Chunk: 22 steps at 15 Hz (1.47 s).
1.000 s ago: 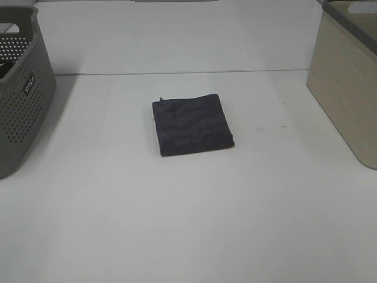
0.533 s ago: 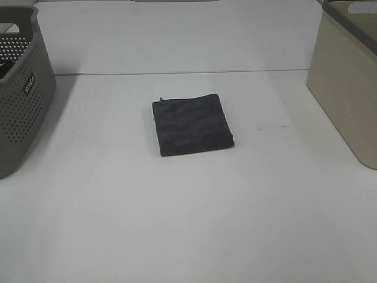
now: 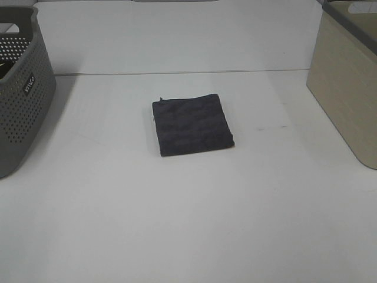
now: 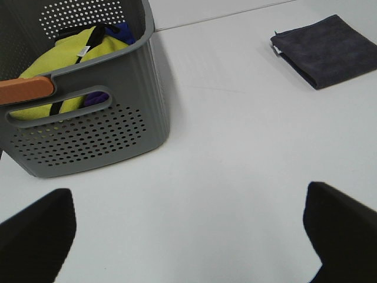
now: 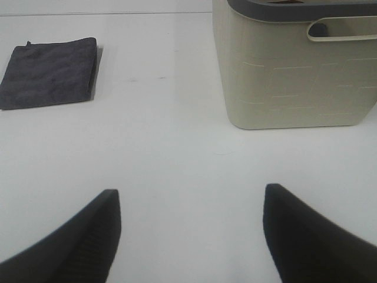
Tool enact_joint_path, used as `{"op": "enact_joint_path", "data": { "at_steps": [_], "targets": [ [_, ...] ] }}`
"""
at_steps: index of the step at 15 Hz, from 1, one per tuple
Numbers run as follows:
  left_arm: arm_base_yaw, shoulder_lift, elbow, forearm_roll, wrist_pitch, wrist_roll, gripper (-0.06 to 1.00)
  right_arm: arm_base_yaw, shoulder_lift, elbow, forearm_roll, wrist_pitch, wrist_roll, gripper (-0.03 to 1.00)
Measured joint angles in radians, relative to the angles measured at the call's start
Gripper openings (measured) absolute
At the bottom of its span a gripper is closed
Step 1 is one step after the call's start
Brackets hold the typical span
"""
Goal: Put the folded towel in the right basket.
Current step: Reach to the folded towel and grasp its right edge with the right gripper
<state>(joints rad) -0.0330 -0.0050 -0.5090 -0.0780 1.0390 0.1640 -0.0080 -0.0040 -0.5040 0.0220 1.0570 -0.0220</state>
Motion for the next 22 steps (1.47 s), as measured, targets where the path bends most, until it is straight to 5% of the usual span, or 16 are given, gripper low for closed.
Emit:
{"op": "enact_joint_path", "data": {
  "at_steps": [22],
  "targets": [
    [0.000, 0.000, 0.000, 0.000, 0.000, 0.000, 0.99, 0.000, 0.000, 0.000, 0.000, 0.000, 0.004, 0.64]
  ]
}}
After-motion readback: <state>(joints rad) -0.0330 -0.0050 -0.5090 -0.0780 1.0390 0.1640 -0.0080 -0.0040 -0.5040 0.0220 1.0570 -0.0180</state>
